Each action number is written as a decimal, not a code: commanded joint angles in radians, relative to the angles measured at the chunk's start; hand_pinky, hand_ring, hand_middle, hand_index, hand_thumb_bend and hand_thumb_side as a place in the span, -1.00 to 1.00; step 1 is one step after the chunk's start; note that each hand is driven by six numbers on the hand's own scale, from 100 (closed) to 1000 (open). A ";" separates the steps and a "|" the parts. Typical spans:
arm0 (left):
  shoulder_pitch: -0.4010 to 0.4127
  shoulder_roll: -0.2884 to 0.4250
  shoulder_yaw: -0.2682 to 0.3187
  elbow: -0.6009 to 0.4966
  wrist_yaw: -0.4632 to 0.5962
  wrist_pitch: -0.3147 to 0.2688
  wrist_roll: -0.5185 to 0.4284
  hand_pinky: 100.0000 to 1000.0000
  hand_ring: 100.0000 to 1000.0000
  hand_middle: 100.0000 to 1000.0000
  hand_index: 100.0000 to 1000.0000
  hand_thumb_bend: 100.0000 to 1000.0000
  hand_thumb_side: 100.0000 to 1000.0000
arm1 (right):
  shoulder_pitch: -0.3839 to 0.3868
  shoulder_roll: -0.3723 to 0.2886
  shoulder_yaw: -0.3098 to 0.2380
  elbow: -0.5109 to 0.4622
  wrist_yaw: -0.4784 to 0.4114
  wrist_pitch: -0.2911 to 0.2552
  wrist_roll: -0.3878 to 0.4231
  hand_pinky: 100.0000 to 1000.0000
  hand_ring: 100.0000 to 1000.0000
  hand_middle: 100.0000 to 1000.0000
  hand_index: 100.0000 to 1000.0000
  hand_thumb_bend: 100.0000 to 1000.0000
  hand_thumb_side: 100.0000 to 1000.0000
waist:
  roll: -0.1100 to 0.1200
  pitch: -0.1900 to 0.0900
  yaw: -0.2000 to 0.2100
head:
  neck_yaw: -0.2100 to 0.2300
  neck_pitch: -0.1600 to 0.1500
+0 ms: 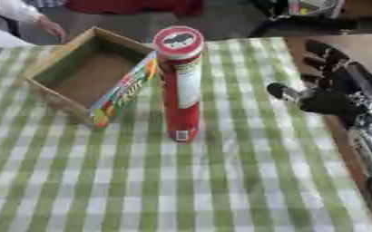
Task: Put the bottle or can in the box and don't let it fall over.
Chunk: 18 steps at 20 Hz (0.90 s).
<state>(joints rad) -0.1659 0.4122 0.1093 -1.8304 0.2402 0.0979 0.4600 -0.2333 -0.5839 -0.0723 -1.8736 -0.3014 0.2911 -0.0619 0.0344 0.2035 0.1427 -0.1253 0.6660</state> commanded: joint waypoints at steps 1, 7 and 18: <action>-0.003 0.019 0.009 -0.011 -0.007 0.002 0.002 0.68 0.74 0.49 0.55 0.20 0.32 | -0.013 -0.018 -0.002 -0.011 0.009 -0.003 0.013 0.82 1.00 1.00 0.90 0.12 -1.00 | -0.001 -0.018 0.000 | 0.001 -0.005; -0.004 0.017 0.007 -0.010 -0.006 0.003 -0.001 0.68 0.74 0.49 0.55 0.20 0.32 | -0.021 -0.017 0.029 -0.008 0.010 0.001 0.061 0.80 0.98 1.00 0.88 0.12 -1.00 | -0.001 -0.017 0.002 | -0.001 -0.010; -0.009 0.014 0.001 -0.010 -0.004 0.005 -0.008 0.68 0.74 0.50 0.55 0.19 0.32 | -0.111 0.036 0.089 0.063 0.012 0.008 0.141 0.77 0.95 1.00 0.86 0.14 -1.00 | -0.001 -0.011 0.013 | -0.010 -0.014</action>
<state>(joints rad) -0.1661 0.4118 0.1082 -1.8304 0.2392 0.1023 0.4549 -0.3289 -0.5404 0.0167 -1.8109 -0.2944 0.2988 0.0664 0.0339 0.2040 0.1550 -0.1316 0.6618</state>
